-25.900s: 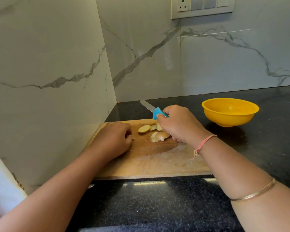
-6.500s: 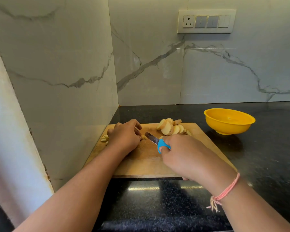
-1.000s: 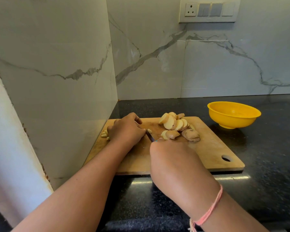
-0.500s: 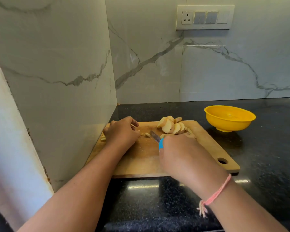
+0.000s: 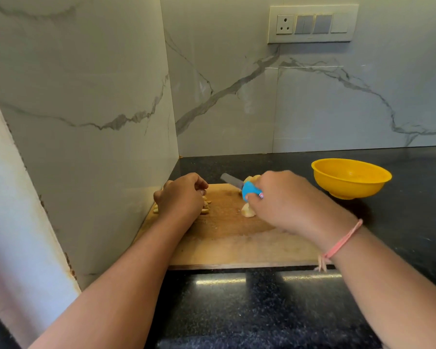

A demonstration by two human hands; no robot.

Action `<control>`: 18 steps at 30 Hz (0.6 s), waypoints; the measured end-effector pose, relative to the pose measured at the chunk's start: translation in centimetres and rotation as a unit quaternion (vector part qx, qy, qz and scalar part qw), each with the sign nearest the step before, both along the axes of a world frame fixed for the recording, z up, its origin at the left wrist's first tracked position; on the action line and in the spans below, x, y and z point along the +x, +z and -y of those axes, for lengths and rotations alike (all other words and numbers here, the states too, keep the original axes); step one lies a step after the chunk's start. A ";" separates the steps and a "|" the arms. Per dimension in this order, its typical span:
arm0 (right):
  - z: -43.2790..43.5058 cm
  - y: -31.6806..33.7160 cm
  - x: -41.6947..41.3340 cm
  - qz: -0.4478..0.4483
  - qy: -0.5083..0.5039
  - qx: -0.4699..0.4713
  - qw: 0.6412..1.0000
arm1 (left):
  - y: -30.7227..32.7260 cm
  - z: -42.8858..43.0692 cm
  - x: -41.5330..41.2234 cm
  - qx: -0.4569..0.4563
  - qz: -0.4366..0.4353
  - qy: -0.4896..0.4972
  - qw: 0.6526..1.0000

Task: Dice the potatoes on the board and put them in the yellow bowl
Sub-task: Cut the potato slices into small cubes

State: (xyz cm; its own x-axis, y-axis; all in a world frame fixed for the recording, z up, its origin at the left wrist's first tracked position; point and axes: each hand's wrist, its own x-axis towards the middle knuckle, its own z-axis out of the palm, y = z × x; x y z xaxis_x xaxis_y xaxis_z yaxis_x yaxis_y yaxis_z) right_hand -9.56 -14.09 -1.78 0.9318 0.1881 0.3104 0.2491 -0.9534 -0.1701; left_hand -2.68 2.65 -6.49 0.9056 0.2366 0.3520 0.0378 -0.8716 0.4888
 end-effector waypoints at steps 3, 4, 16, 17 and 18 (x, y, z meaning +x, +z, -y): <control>1.9 1.0 1.9 -0.012 0.005 0.056 0.998 | 0.1 0.1 -0.2 0.011 0.008 -0.007 1.000; 2.5 1.1 2.6 -0.014 0.012 0.083 0.996 | 0.1 0.1 -0.3 0.015 0.013 -0.009 1.000; 5.2 -1.8 5.3 0.056 0.033 0.238 0.969 | 1.3 4.2 1.2 0.095 0.018 -0.107 0.990; 5.1 -2.0 5.4 0.057 0.032 0.234 0.970 | 1.4 4.6 1.6 0.101 0.007 -0.117 0.988; 5.2 -2.1 5.4 0.058 0.030 0.230 0.971 | 1.5 4.9 2.0 0.107 -0.008 -0.126 0.986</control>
State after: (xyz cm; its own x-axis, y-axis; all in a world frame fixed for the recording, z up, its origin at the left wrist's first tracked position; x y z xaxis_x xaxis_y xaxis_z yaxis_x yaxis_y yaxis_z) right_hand -4.15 -19.25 -3.92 0.8769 0.0585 0.4770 0.3455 -0.7667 -0.5411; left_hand -0.64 -2.28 -5.00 0.9317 -0.0755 0.3554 -0.1878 -0.9375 0.2931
